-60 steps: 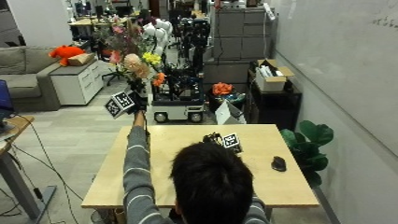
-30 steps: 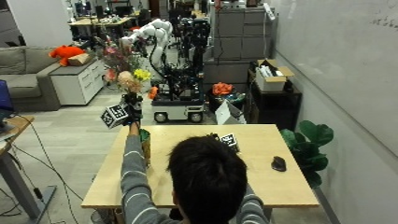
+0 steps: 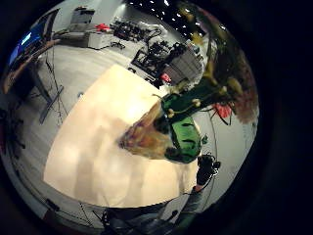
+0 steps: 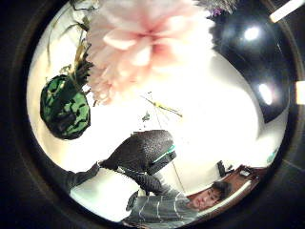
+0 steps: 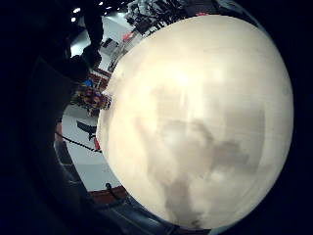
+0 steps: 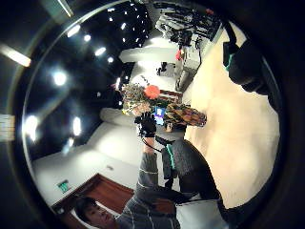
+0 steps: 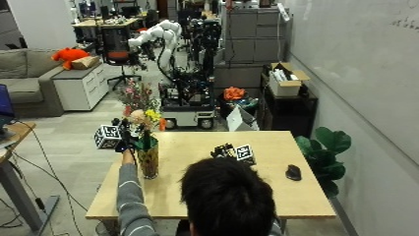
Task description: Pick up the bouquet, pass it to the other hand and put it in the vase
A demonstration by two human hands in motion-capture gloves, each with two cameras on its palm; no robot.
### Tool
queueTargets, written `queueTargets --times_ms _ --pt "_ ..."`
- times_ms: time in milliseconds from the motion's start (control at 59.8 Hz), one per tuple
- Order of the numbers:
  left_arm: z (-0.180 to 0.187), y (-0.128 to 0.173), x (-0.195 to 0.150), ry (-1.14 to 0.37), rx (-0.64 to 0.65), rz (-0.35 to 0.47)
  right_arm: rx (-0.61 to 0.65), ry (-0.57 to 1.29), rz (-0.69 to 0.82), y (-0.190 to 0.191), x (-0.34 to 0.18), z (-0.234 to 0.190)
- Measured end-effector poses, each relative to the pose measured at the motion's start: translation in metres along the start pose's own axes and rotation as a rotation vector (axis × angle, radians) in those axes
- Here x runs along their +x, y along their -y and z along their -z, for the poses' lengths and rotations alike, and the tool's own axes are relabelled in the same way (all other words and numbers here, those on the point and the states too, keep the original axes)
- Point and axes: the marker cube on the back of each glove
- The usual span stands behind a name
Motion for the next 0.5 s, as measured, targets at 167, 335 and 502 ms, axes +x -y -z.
queueTargets --times_ms 167,335,502 --pt "0.020 -0.004 0.005 0.132 0.112 0.036 0.019 0.039 0.039 -0.011 -0.011 0.012" --pt "0.036 -0.013 0.022 0.135 0.161 0.019 0.051 0.013 0.063 -0.018 -0.011 0.024" --pt "0.042 -0.025 0.028 0.135 0.169 0.028 0.082 -0.069 0.067 -0.018 -0.005 0.028"
